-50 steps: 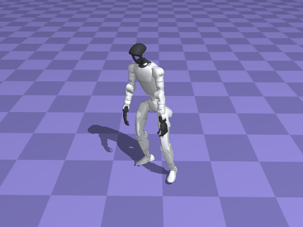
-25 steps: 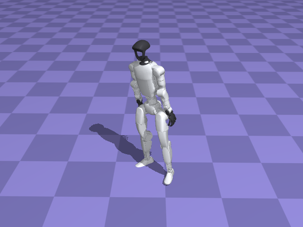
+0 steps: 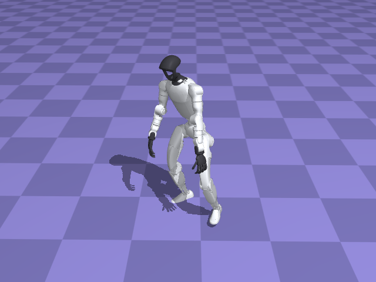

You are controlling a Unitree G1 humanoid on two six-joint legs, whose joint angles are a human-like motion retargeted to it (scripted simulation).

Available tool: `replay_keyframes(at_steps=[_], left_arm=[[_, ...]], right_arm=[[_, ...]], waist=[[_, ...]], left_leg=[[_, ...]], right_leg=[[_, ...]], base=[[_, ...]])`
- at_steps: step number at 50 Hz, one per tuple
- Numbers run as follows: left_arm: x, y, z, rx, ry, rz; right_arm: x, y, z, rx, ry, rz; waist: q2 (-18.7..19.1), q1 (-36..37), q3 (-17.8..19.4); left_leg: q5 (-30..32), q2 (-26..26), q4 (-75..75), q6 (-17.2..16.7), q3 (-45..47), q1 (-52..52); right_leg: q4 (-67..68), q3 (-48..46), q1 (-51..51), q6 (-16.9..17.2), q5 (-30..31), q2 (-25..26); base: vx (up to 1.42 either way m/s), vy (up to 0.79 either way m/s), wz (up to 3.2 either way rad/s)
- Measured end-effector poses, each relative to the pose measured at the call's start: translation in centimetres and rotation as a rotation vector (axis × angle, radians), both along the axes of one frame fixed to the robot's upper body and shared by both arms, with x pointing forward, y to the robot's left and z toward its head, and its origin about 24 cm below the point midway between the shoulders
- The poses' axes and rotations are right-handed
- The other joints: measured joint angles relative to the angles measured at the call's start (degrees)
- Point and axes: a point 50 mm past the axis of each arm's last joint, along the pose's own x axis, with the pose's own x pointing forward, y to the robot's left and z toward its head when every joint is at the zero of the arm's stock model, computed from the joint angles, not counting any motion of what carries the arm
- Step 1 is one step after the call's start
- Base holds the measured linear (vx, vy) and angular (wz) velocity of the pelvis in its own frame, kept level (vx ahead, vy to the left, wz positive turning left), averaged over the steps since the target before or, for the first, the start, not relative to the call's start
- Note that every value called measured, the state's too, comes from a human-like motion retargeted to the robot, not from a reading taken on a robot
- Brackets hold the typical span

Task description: Upper body actions

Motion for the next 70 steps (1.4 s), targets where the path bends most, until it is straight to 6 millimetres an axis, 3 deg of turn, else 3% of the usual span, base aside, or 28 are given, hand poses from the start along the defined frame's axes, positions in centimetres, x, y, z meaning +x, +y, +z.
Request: replay_keyframes(at_steps=[5,10,15,20,24,28,32,35,38,40,43,48,52,55,59,64,70], left_arm=[[3.1,-0.1,2.7,0.062,-0.086,-0.044],[3.6,-0.8,2.8,0.066,-0.112,-0.085],[1.8,-1.6,1.0,0.016,-0.064,-0.093],[-1.3,-3.2,-1.8,-0.06,0.033,-0.135],[-5.8,-3.2,-4.5,-0.032,0.211,-0.271],[-12.3,-3.0,-7.1,0.013,0.428,-0.3],[-20.1,-5.2,-9.0,-0.094,0.602,-0.061],[-25.5,-8.3,-9.5,-0.291,0.703,0.247],[-29.0,-11.0,-9.3,-0.481,0.769,0.508],[-30.6,-11.8,-9.0,-0.559,0.812,0.6],[-30.7,-11.4,-8.9,-0.582,0.858,0.568],[-28.9,-8.6,-9.3,-0.451,0.804,0.333],[-26.9,-6.4,-9.5,-0.35,0.74,0.216],[-24.8,-5.7,-9.5,-0.331,0.673,0.226],[-22.1,-6.3,-9.5,-0.39,0.569,0.305],[-19.1,-7.4,-9.3,-0.448,0.454,0.344],[-18.3,-7.9,-9.2,-0.436,0.439,0.298]], right_arm=[[2.0,-0.9,2.1,-0.023,-0.089,-0.028],[1.1,-1.3,1.3,-0.049,-0.073,-0.027],[-2.9,-2.2,-1.8,-0.065,0.019,-0.086],[-10.1,-4.0,-5.5,-0.065,0.173,-0.203],[-17.7,-4.9,-8.1,-0.112,0.357,-0.29],[-25.1,-4.1,-9.5,-0.143,0.576,-0.42],[-29.8,-2.4,-9.8,-0.089,0.706,-0.617],[-31.6,-1.3,-9.9,-0.028,0.734,-0.712],[-31.8,-0.8,-10.0,0.018,0.73,-0.739],[-31.6,-0.6,-10.1,0.037,0.732,-0.728],[-30.5,-0.2,-10.3,0.06,0.716,-0.712],[-28.7,-0.1,-10.4,0.062,0.653,-0.674],[-27.0,-0.2,-10.5,0.066,0.635,-0.55],[-25.0,-0.2,-10.4,0.038,0.615,-0.43],[-22.4,-0.1,-10.1,0.007,0.574,-0.267],[-19.6,0.6,-9.7,0.009,0.509,-0.13],[-17.9,2.0,-9.5,0.047,0.489,-0.059]], waist=[[1.0,1.4,1.2],[1.1,1.6,0.8],[-0.1,1.7,-0.5],[-1.7,2.7,-3.0],[-2.7,2.7,-5.6],[-4.3,2.5,-6.4],[-3.8,1.6,-6.4],[-2.1,0.2,-7.2],[-0.5,-2.0,-7.0],[1.0,-3.9,-6.7],[1.8,-6.1,-4.0],[1.2,-8.0,-3.9],[-0.1,-7.4,-5.2],[-1.0,-9.1,-5.2],[-1.7,-9.7,-5.9],[-1.6,-7.5,-6.1],[-1.3,-7.3,-5.0]], left_leg=[[-1.8,1.6,5.1,-0.2,-2.4,-3.3],[-0.1,0.8,1.8,-0.1,-2.5,-1.8],[4.5,-3.0,-7.3,0.1,-2.2,2.7],[7.4,-7.8,-14.5,0.9,-2.5,6.6],[6.7,-11.2,-16.6,2.4,-2.9,9.4],[9.3,-15.7,-24.5,4.6,-0.1,15.8],[14.1,-19.8,-36.7,6.7,2.1,23.3],[16.7,-21.6,-43.1,8.3,3.7,26.4],[17.4,-22.3,-45.8,9.1,4.8,28.0],[17.2,-20.9,-44.9,9.4,4.9,27.4],[17.1,-20.5,-44.4,10.1,4.2,28.1],[17.2,-22.2,-44.8,11.0,3.0,28.7],[17.3,-23.9,-45.5,11.5,3.6,29.0],[17.6,-24.9,-45.6,11.9,2.2,29.1],[17.9,-25.7,-45.6,11.8,1.5,28.8],[18.2,-25.1,-46.0,11.3,3.7,28.7],[18.8,-24.1,-46.1,10.6,4.9,29.1]], right_leg=[[4.0,-1.0,-1.8,-0.7,-1.7,0.5],[0.5,-1.9,0.8,-0.4,-0.3,0.5],[-9.8,-4.0,7.4,1.1,4.3,-0.6],[-20.2,-6.7,14.3,3.0,8.5,-2.6],[-26.0,-8.8,19.3,4.1,11.3,-4.2],[-30.4,-8.3,23.0,2.9,17.9,-5.7],[-31.7,-8.9,23.7,0.5,27.0,-5.9],[-29.7,-11.6,21.9,-1.3,30.7,-6.3],[-27.7,-16.0,20.7,-3.2,32.1,-6.6],[-27.1,-19.8,21.0,-6.3,31.1,-5.8],[-25.0,-17.1,20.9,-5.2,24.1,-3.1],[-24.1,-8.8,20.3,-1.4,16.3,3.7],[-25.6,0.8,20.6,-3.2,14.6,9.6],[-26.6,7.3,21.4,-5.2,15.7,13.0],[-27.3,10.6,21.7,-4.9,15.5,13.8],[-27.7,6.8,21.3,-5.4,14.7,11.8],[-28.3,3.6,21.4,-5.2,14.9,9.8]], base=[[-0.09,-0.03,0.05],[0.01,-0.01,0.08],[0.03,-0.04,0.39],[0.06,0.05,0.51],[0.1,0.19,0.37],[0.06,0.24,-0.22],[-0.04,0.22,-0.33],[-0.03,0.26,-0.45],[-0.08,0.27,-0.4],[-0.11,0.19,-0.21],[-0.2,0.09,0.18],[-0.03,0.04,0.28],[0.0,0.0,-0.14],[-0.02,-0.04,0.41],[0.01,-0.02,0.17],[0.01,-0.03,-0.4],[0.04,-0.09,-0.19]])
